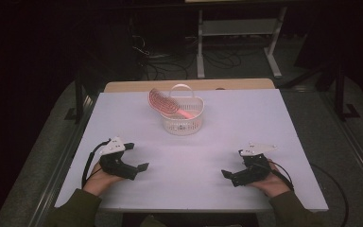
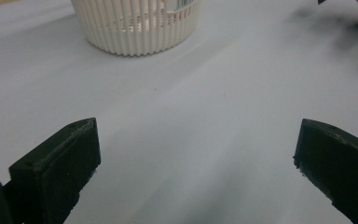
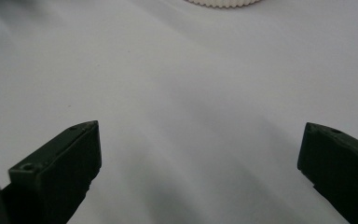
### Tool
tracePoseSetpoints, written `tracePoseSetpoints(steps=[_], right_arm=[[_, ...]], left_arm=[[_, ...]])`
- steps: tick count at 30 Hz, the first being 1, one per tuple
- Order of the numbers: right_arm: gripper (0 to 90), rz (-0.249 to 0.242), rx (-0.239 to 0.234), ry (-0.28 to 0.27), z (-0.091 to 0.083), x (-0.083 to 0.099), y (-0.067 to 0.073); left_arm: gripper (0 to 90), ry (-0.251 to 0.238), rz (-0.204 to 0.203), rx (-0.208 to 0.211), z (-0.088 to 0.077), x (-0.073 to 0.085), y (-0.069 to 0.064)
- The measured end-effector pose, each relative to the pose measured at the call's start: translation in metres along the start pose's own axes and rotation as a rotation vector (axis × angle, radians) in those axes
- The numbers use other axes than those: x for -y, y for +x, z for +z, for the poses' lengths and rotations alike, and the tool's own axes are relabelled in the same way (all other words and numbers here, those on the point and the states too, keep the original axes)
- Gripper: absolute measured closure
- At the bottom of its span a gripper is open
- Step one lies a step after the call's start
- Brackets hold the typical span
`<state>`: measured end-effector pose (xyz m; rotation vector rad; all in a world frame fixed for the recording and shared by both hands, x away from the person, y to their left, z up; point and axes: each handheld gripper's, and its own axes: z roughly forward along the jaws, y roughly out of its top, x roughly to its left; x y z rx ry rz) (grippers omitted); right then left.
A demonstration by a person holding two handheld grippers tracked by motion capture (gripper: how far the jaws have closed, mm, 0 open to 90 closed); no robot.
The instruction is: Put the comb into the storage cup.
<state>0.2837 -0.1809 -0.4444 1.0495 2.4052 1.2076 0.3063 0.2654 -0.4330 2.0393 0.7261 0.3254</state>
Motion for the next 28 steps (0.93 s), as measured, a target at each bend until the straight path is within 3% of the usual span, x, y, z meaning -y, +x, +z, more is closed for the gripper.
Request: tracePoseSetpoints(steps=[6, 16, 28], right_arm=[[0.0, -0.003, 0.000, 0.002, 0.0001, 0.0002, -0.0008], [0.0, -0.003, 0.002, 0.000, -0.0008, 0.0002, -0.0010], [0.0, -0.004, 0.001, 0.002, -0.0002, 0.0003, -0.0015]], left_arm=[[0.1, 0.022, -0.006, 0.018, 0.0020, 0.0046, 0.0007], [0.1, 0.053, 0.020, 0.003, 0.0031, 0.0075, -0.0016], [0.1, 0.059, 0.018, 0.001, 0.0032, 0.0084, -0.0007]])
